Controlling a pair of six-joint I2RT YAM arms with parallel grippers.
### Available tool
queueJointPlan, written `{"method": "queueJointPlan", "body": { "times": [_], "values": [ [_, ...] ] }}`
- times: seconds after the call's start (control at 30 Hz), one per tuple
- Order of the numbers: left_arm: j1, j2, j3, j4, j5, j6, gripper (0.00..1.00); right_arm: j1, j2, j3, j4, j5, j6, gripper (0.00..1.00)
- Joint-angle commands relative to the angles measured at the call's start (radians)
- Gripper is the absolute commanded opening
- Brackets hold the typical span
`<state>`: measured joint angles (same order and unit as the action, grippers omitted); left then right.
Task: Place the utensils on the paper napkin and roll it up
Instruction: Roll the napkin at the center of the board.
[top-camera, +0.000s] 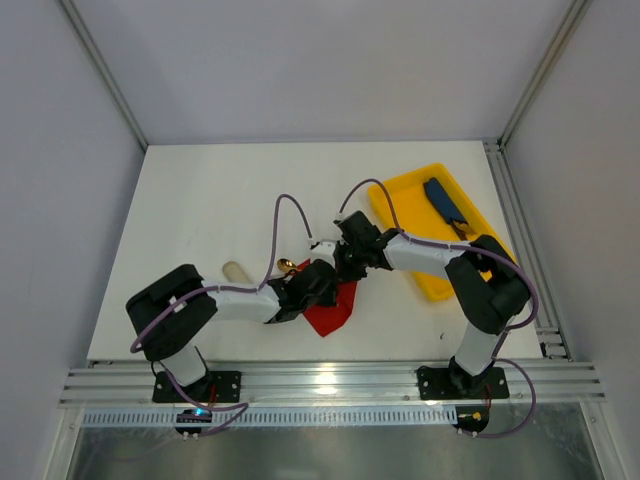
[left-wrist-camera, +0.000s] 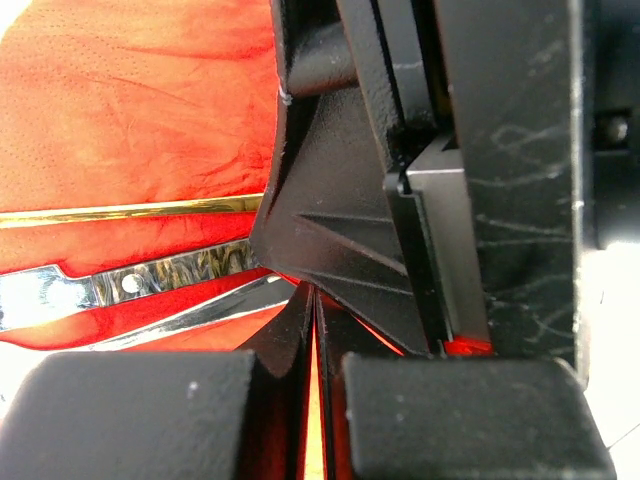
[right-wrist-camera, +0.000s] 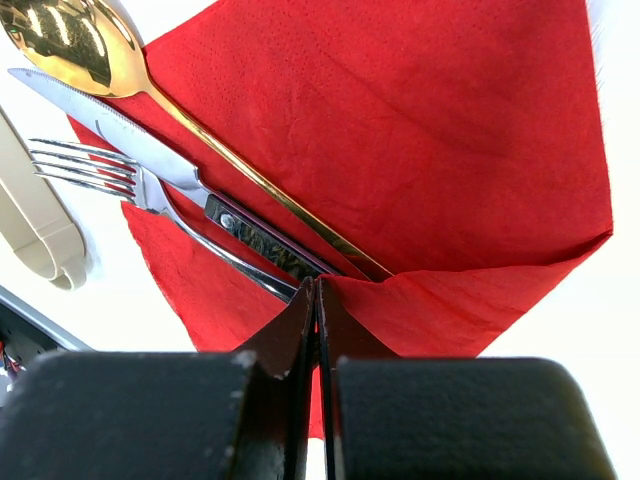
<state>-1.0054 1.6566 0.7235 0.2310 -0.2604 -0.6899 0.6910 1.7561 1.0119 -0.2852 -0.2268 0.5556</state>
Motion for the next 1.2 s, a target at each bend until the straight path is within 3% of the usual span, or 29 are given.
{"method": "queueJointPlan", "body": {
  "times": [0.0, 0.6, 1.17],
  "values": [
    [0.007, 0.011, 0.03, 0.085, -0.013, 0.016, 0.0, 0.01, -0.015, 0.025, 0.006, -0.011, -0.005, 0.04],
    [0.007, -0.116, -0.027, 0.051, -0.011, -0.023, 0.0, 0.01, -0.006, 0.042, 0.008, -0.037, -0.017, 0.04],
    [0.007, -0.018, 0.007, 0.119, -0.02, 0.015, 0.0, 0.01, -0.004, 0.048, 0.0, -0.045, -0.017, 0.04]
  ]
}}
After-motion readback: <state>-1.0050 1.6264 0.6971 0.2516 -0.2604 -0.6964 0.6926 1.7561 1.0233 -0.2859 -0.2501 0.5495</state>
